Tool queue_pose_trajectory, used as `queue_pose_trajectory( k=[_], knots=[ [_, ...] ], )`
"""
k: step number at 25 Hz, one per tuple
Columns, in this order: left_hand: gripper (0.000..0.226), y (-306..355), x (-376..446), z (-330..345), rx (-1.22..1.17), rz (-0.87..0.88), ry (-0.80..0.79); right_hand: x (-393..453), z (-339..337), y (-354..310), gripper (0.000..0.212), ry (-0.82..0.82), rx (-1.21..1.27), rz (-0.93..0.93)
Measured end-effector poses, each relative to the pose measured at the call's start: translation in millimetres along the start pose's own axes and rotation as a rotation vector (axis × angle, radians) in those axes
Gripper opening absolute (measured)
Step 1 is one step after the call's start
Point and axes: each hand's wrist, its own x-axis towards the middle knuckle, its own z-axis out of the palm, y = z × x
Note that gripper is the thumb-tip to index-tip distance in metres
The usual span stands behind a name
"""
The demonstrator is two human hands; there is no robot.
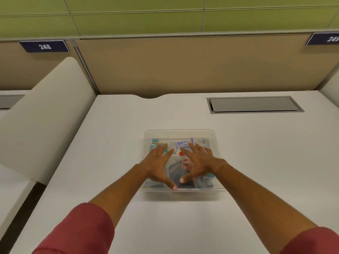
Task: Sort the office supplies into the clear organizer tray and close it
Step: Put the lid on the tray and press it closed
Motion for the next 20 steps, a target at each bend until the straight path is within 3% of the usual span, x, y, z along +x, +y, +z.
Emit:
queue_pose_trajectory(
  k=[20],
  knots=[
    [0.140,10.1,-27.9,26.7,0.051,0.001,0.008,-38.9,30.2,0.1,0.116,0.039,-0.095,0.053]
  ],
)
